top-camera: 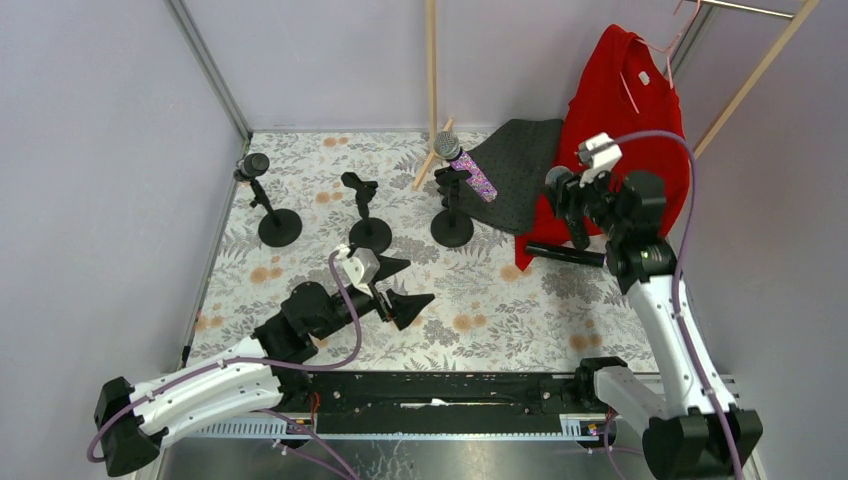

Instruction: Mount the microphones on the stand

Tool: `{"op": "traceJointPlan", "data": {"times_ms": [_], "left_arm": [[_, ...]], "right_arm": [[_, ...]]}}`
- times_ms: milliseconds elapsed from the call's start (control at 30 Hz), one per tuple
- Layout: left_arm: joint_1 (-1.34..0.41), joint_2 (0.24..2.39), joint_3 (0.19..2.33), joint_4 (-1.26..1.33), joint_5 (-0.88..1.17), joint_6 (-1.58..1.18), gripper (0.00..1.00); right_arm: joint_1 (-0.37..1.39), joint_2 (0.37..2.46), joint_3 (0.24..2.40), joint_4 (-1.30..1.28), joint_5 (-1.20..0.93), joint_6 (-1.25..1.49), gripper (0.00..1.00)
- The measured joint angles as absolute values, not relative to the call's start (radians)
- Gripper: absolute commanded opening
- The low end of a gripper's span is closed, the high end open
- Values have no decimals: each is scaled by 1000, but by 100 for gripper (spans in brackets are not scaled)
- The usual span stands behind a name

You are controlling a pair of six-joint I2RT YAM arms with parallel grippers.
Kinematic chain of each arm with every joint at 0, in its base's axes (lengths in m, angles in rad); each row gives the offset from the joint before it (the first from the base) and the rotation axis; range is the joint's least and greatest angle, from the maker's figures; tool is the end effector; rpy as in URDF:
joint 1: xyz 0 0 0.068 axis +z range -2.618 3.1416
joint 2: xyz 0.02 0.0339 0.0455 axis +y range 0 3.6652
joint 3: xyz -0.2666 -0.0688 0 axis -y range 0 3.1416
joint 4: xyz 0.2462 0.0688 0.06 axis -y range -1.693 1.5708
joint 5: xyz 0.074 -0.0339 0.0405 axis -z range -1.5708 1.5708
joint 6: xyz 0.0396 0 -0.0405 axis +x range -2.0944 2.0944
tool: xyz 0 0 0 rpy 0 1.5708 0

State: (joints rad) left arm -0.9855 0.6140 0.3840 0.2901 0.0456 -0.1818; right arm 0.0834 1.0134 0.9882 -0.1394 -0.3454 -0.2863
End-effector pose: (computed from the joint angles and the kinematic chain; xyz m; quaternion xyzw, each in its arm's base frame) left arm 0.0918 -0.1417 0.2762 0.2833 0.6243 -0.4141 0.5987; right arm 0.2344 0.0331 0.3753 -0.2473 0.7183 0.0659 0.6470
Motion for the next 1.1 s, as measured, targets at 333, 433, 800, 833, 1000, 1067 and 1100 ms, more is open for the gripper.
{"op": "traceJointPlan", "data": {"times_ms": [333, 433, 800, 833, 1000, 1067, 1100], "left_arm": [[-1006, 665, 361, 442, 83, -184, 97], [-1014, 686, 359, 490, 74, -182, 99], [-1029, 821, 364, 590, 49, -140, 99], [-1030, 830, 366, 596, 50, -138, 99], [-1033, 855, 386, 620, 84, -128, 99], [-1037, 860, 392, 632, 107, -127, 99], [-1039, 862, 393, 638, 118, -128, 99]], "right_arm": [[85, 714, 651, 415, -554, 318, 22], [87, 661, 581, 559, -597, 480, 21], [204, 638, 447, 821, -628, 823, 20], [231, 650, 447, 830, -625, 825, 20], [426, 731, 455, 850, -600, 788, 19], [506, 775, 461, 847, -580, 754, 20], [531, 790, 463, 847, -572, 744, 20]]}}
